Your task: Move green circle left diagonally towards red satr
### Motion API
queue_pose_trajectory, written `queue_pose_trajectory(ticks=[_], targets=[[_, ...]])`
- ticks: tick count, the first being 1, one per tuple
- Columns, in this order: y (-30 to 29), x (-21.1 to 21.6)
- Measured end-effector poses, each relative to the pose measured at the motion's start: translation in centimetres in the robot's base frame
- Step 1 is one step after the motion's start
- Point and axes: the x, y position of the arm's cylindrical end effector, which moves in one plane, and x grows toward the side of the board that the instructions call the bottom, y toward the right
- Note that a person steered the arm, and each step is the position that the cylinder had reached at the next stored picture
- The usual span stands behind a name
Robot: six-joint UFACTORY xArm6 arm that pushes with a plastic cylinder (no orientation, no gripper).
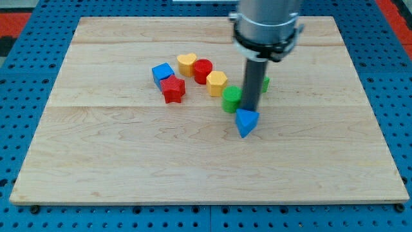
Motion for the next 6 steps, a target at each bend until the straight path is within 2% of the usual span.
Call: queue_pose_trajectory(ticks=[2,3,5,6], targets=[[4.2,-2.6],[-1.0,-2.8],[-2.7,-2.5],[-6.8,-1.9]])
